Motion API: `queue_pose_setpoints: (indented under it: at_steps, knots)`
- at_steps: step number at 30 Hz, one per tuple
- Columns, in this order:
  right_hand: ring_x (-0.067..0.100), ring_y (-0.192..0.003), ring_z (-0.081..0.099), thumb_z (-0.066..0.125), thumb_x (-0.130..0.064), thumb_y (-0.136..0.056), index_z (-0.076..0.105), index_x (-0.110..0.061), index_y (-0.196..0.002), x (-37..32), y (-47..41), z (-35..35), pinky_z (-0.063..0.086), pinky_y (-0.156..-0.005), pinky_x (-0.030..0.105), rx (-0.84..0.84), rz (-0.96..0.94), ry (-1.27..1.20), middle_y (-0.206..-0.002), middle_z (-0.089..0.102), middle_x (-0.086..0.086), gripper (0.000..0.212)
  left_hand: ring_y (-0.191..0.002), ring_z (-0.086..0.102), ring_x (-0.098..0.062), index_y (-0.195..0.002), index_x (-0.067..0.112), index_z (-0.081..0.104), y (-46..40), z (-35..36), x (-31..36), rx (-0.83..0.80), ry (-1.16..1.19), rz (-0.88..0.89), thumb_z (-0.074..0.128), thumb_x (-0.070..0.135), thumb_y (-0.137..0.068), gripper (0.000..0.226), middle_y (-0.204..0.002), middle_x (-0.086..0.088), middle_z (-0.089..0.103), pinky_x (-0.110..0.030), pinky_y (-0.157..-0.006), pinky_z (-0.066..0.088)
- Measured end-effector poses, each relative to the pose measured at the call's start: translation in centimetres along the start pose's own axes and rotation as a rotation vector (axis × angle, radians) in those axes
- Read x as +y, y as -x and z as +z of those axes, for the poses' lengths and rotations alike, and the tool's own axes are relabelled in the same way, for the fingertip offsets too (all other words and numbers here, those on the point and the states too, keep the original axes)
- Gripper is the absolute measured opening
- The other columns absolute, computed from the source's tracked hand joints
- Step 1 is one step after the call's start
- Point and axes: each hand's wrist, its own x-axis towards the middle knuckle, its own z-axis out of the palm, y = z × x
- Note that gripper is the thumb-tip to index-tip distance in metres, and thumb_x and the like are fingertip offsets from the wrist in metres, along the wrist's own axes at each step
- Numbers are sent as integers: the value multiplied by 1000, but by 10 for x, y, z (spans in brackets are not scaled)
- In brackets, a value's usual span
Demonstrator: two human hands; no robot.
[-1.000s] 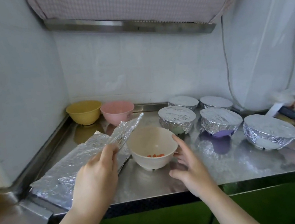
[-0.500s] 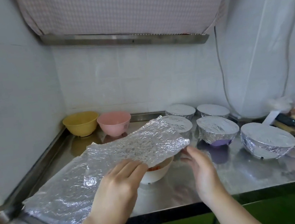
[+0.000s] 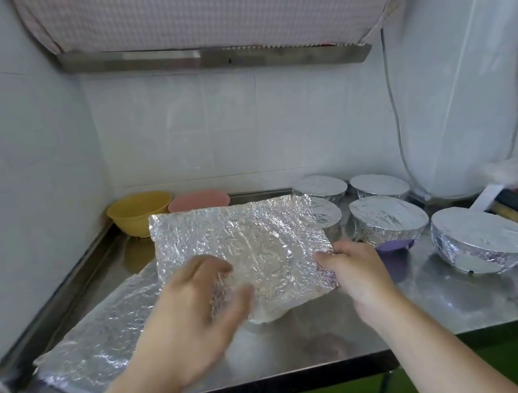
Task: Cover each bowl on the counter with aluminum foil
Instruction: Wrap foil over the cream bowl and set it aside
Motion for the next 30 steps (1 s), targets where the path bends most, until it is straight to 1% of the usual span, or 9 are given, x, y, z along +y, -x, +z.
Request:
queue_pose_setpoints:
  at_steps: [2, 5, 8, 11, 15, 20, 23, 26, 30]
  knots:
    - [21, -67, 40, 80, -20, -86, 51, 7, -77, -1, 2, 2, 32, -69, 37, 17, 21, -19, -70, 39, 13, 40, -118, 58, -16, -126, 23, 66, -13, -5, -10, 83, -74, -157, 61, 46, -95, 39, -129, 10, 59, -32, -98, 48]
    - [28, -59, 64, 73, -10, -94, 68, 5, -80, -2, 2, 1, 53, -58, 38, 13, 90, -99, -72, 69, 19, 21, -136, 49, -23, -141, 20, 61, -29, -5, -19, -24, -152, -353, 63, 30, -98, 44, -151, 3, 51, -38, -111, 42]
    - [28, -51, 64, 68, -3, -93, 73, 5, -86, -8, 6, 0, 52, -48, 35, -4, 139, -106, -68, 74, 12, 12, -145, 42, -23, -147, 23, 56, -40, 4, -15, -150, -187, -297, 56, 30, -101, 46, -160, 2, 43, -39, -118, 37]
    - [30, -49, 61, 67, -1, -90, 72, 9, -90, -9, 6, 0, 48, -44, 32, 1, 166, -120, -68, 73, 16, 12, -150, 32, -24, -155, 22, 44, -58, 13, -2, -312, -247, -256, 45, 37, -107, 50, -163, -2, 36, -36, -121, 28]
    - [31, -48, 63, 64, 0, -92, 70, 10, -93, -10, 9, -1, 46, -42, 31, -4, 204, -123, -67, 73, 20, 12, -151, 24, -37, -153, 15, 36, -77, 35, -2, -579, -346, -287, 21, 58, -101, 69, -162, -21, 28, -52, -124, 25]
    - [29, -50, 64, 65, -5, -93, 70, 5, -92, -8, 12, -5, 43, -44, 30, -44, 224, -52, -66, 73, 15, 11, -161, -6, -34, -167, 20, 8, -77, 57, 0, -602, -330, -303, 22, 68, -103, 81, -173, -17, -2, -50, -130, 4]
    - [25, -77, 67, 67, -18, -90, 64, -12, -93, -15, 11, -10, 49, -63, 37, 66, -13, 399, -79, 69, -4, 8, -160, -9, -32, -166, 16, 2, -74, 61, 0, -576, -363, -280, 23, 70, -103, 85, -174, -17, -6, -47, -129, 1]
    - [27, -113, 54, 62, -18, -92, 55, -11, -122, -36, 9, 0, 46, -93, 41, 121, -453, 828, -119, 59, 4, 31, -161, -9, -32, -167, 15, 0, -74, 63, -1, -571, -397, -273, 20, 72, -102, 89, -174, -16, -6, -47, -129, 1]
    - [23, -145, 43, 46, -24, -107, 47, -14, -151, -58, -9, 39, 36, -118, 38, -324, -601, 974, -157, 47, 3, 45, -160, -7, -35, -167, 14, 0, -72, 71, -8, -586, -488, -211, 1, 79, -89, 101, -173, -20, -4, -51, -129, 4]
